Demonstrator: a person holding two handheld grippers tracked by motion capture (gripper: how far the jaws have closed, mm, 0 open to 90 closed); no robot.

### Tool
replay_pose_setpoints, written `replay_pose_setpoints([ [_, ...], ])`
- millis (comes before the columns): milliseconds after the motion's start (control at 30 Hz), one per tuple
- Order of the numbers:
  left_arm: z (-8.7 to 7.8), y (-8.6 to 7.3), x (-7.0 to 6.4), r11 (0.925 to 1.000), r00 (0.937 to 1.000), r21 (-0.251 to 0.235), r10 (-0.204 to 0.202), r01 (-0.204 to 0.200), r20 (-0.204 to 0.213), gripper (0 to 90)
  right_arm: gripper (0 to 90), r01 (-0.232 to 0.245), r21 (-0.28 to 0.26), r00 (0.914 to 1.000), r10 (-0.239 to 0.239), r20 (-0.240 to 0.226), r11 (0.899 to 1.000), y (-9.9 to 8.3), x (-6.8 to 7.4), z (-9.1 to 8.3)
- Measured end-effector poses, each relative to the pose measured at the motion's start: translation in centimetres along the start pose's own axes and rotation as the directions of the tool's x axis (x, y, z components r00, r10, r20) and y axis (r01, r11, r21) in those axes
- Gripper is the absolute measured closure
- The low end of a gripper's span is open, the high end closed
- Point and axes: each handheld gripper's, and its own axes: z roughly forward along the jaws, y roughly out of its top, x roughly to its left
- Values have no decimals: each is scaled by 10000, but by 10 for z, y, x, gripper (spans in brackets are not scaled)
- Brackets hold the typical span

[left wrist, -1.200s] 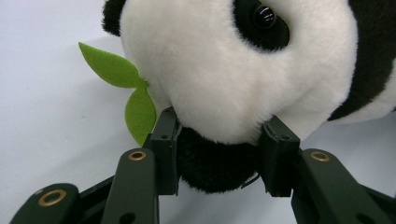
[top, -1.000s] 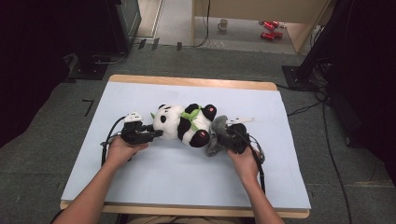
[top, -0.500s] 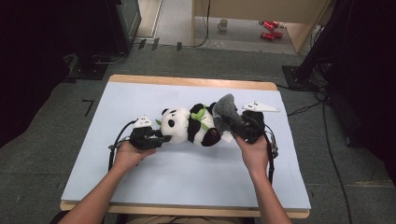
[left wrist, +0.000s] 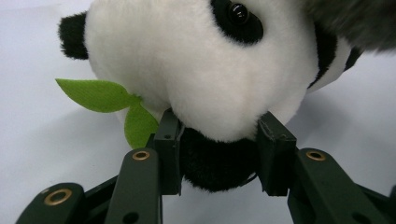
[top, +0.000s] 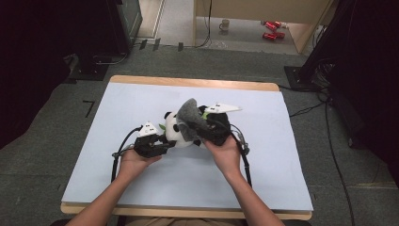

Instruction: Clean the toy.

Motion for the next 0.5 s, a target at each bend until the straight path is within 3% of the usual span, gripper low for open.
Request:
replay_pose_setpoints([
  [133,0,-2,-3,9998,9998,-87,-191,191,20,595,778,385,268,9990,-378,-234,9989,-6,18,25],
  [267,-1,-2,-8,9999,9999,-122,-106,104,-96,597,771,407,605,9987,-388,-323,9973,-15,26,43],
  [367,2,-4,-7,9997,9997,162,-163,166,-155,598,768,763,675,9971,-757,-117,9948,-23,24,52],
  [500,4,-5,-5,9997,9998,183,-167,170,-136,597,777,1406,826,9892,-1434,290,9866,-29,19,57],
])
